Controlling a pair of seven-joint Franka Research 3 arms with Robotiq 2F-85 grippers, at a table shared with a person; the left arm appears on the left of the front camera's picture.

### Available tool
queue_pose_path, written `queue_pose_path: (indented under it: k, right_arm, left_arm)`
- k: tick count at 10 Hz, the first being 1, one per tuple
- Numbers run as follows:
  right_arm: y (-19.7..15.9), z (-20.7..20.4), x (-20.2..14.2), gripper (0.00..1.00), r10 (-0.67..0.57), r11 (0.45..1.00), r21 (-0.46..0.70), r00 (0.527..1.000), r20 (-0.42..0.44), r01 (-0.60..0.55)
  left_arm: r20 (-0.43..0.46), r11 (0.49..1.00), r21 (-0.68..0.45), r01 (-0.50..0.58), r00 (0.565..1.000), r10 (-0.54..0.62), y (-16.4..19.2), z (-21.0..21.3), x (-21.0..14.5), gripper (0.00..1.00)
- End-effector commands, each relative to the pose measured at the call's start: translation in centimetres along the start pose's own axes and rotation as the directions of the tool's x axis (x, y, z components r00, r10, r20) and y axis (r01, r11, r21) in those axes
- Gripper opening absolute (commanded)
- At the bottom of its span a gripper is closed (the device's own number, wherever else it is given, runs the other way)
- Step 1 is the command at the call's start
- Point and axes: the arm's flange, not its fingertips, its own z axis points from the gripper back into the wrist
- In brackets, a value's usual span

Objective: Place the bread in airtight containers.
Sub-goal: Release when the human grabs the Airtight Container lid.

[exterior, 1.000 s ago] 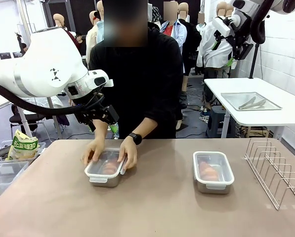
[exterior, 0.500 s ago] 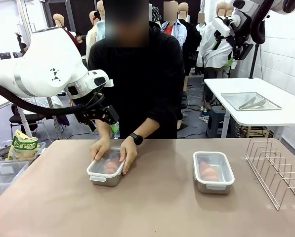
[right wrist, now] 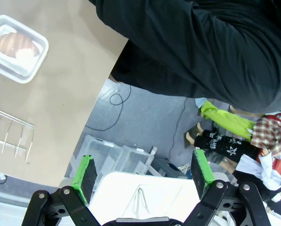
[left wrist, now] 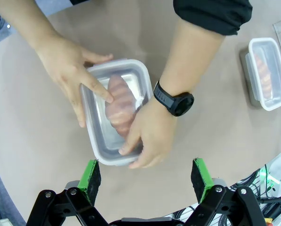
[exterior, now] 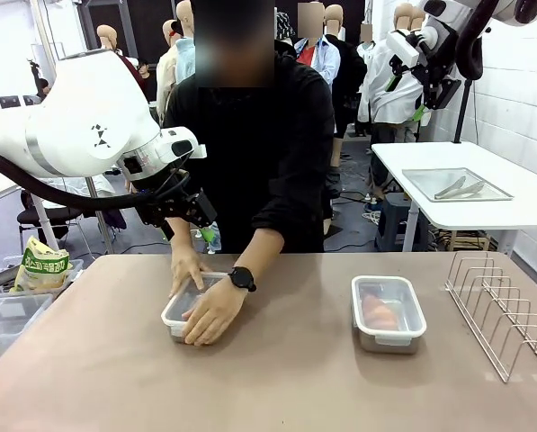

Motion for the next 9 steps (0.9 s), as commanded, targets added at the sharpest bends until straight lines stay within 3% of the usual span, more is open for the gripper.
queue_pose_path:
  k: [1, 9]
  right_arm:
    - [0.0, 0.1, 0.11, 1.0, 0.0, 1.0, -0.013, 1.0, 0.005, 0.001]
    - [0.0, 0.1, 0.11, 1.0, 0.0, 1.0, -0.013, 1.0, 0.005, 0.001]
  left_arm:
    - [0.002, 1.0, 0.002, -0.002, 1.0, 0.002, 0.09, 0.11, -0.08, 1.0]
    - [0.002, 1.0, 0.002, -0.002, 1.0, 0.002, 0.09, 0.11, -0.08, 1.0]
